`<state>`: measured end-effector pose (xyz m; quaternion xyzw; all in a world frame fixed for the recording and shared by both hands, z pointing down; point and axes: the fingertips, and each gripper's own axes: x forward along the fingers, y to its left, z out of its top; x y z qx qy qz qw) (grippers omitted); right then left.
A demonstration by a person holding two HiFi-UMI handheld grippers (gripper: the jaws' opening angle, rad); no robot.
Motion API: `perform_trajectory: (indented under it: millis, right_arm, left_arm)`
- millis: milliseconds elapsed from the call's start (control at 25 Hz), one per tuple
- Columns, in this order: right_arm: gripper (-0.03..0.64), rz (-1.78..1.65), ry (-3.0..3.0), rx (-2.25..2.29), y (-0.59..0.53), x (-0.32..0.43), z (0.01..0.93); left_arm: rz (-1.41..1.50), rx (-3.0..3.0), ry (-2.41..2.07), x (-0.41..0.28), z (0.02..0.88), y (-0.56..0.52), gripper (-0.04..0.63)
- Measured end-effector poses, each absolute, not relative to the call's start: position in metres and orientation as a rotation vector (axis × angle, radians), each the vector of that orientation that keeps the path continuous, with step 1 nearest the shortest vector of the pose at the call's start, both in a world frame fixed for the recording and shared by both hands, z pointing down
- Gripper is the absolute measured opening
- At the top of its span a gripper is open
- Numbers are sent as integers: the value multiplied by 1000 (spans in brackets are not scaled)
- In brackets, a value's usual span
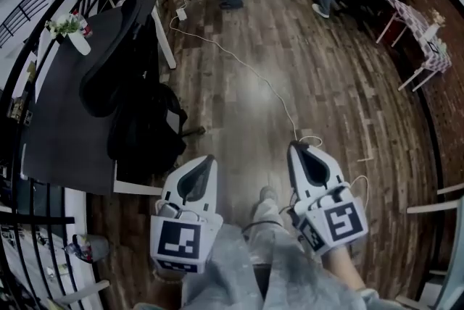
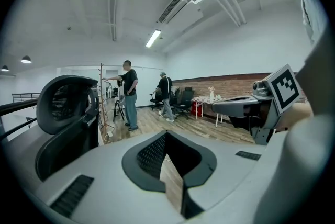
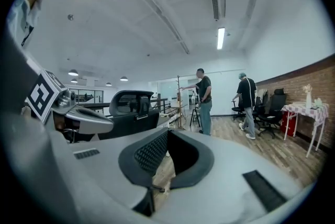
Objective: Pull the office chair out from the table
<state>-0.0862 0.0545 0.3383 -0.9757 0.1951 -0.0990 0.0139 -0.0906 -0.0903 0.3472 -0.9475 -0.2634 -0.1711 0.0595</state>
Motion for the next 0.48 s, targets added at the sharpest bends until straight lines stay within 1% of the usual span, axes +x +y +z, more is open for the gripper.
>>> perform_trajectory:
  millis: [480]
  right_arm:
    - [-2, -295, 909, -2984, 110, 23, 334]
  left_arm:
    - [-495, -2962, -554, -3, 335, -20, 11]
